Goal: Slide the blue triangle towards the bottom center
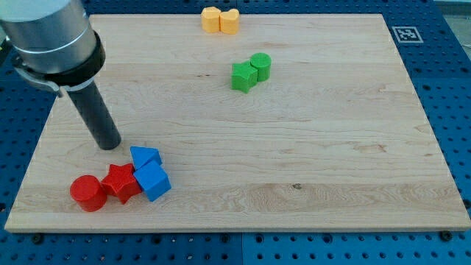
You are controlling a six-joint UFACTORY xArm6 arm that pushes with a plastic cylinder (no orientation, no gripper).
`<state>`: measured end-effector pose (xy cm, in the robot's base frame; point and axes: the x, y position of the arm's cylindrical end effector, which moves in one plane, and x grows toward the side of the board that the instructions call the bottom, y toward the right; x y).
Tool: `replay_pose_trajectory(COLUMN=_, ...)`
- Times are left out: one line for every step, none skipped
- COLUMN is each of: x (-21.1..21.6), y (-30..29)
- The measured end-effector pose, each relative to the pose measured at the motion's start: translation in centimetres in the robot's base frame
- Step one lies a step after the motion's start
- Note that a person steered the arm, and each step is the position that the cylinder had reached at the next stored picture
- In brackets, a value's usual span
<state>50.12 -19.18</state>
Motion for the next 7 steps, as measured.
replay_pose_trajectory(x=2.8, y=0.0)
replay_pose_trajectory(x=4.4, y=0.2)
replay_pose_trajectory(x=3.8, y=2.3)
replay_pose_trajectory(x=3.4, y=6.4)
replay_pose_trajectory(x=3.4, y=10.2)
replay_pose_trajectory(x=3.4, y=13.1)
replay_pose_trajectory(x=3.7, y=12.5)
